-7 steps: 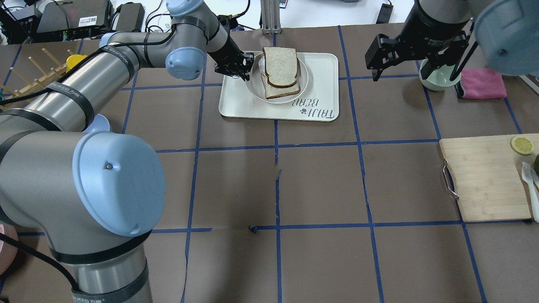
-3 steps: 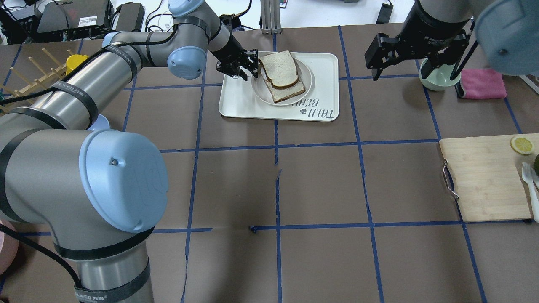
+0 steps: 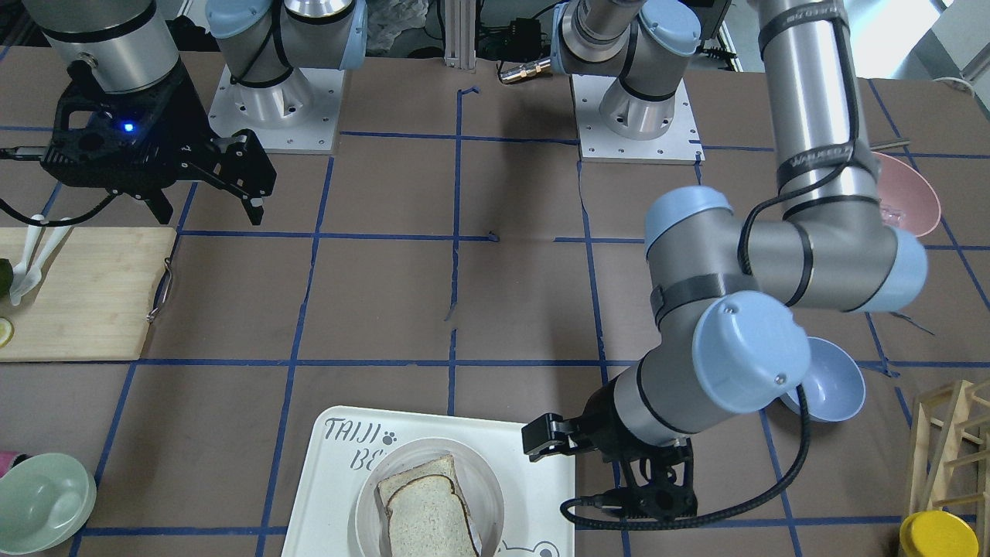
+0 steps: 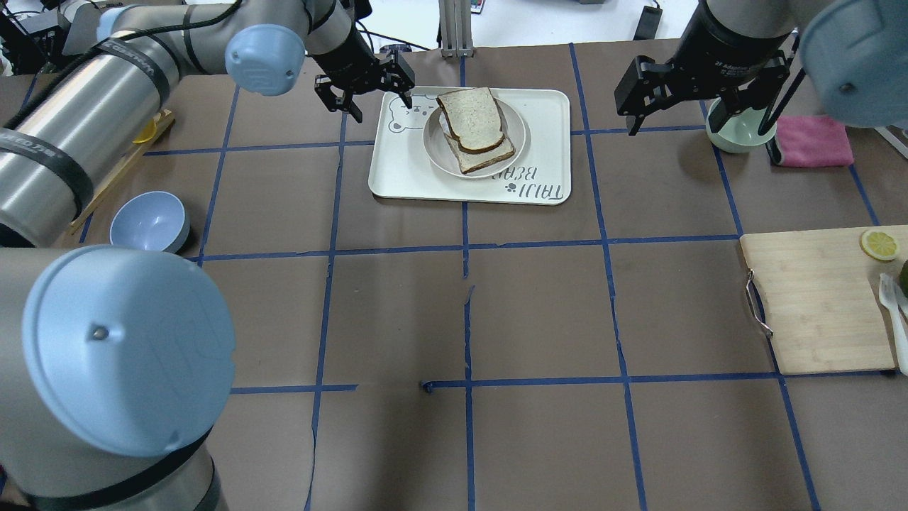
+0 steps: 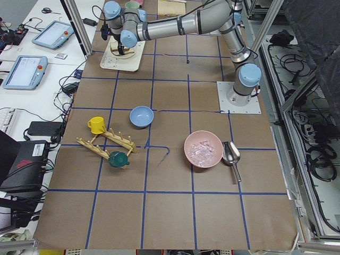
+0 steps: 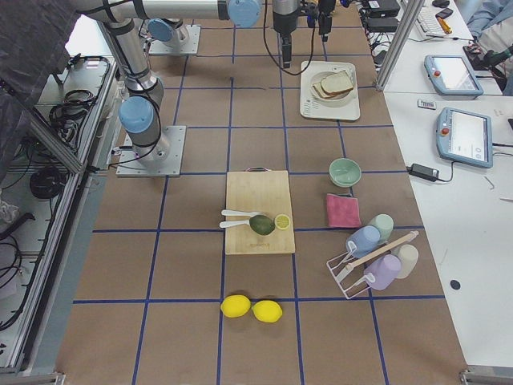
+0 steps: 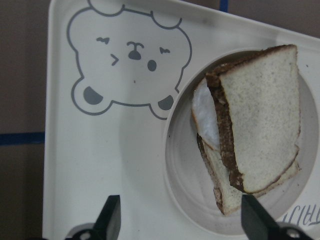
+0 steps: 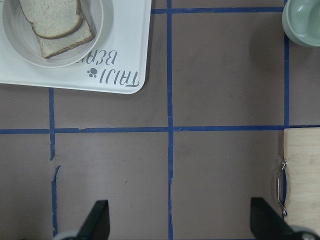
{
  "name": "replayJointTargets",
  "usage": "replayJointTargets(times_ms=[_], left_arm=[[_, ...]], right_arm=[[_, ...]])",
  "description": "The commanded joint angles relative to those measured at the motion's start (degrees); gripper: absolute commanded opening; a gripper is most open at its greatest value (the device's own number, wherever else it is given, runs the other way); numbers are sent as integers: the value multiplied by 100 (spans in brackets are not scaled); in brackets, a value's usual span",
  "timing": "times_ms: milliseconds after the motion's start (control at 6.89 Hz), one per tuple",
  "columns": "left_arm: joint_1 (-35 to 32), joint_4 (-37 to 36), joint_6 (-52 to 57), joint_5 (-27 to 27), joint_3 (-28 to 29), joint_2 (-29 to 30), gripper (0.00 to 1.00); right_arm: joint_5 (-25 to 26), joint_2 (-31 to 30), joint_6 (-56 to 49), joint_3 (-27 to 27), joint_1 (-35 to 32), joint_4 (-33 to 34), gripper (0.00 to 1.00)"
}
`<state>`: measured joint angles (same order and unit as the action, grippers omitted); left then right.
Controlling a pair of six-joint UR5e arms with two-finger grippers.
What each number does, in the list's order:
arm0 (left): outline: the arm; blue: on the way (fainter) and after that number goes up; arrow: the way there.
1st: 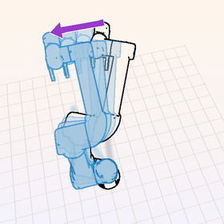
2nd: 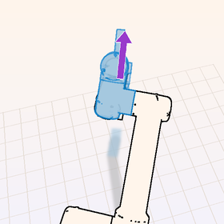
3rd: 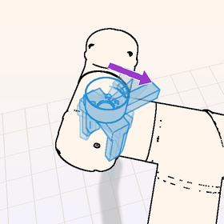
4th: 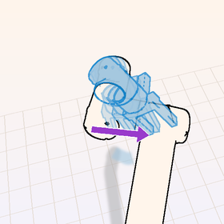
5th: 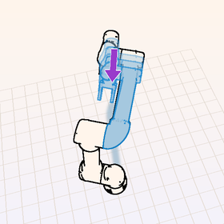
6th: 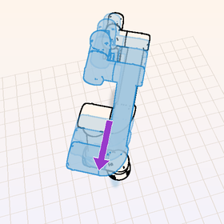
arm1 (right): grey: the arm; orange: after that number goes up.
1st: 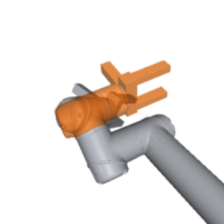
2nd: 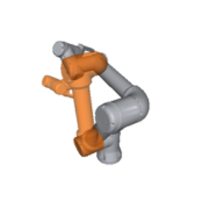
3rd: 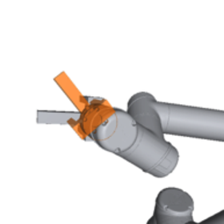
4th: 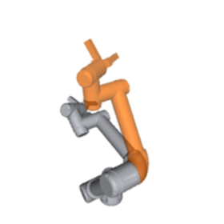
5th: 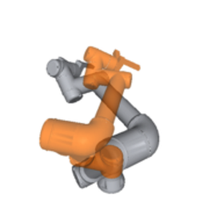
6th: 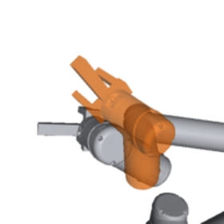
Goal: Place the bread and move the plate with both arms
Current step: 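Release the plate and lift the left gripper away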
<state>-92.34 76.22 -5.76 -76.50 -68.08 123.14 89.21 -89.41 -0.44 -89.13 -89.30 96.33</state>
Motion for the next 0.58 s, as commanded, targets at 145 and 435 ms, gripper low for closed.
replayJointTargets(times_ms=[145, 435], left_arm=[[329, 1680, 14, -829, -170, -1236, 100], [479, 1660, 198, -831, -1052, -2027, 100]], right_arm=[[0, 3, 0, 1, 0, 0, 100], [0, 3, 0, -8, 0, 9, 100]])
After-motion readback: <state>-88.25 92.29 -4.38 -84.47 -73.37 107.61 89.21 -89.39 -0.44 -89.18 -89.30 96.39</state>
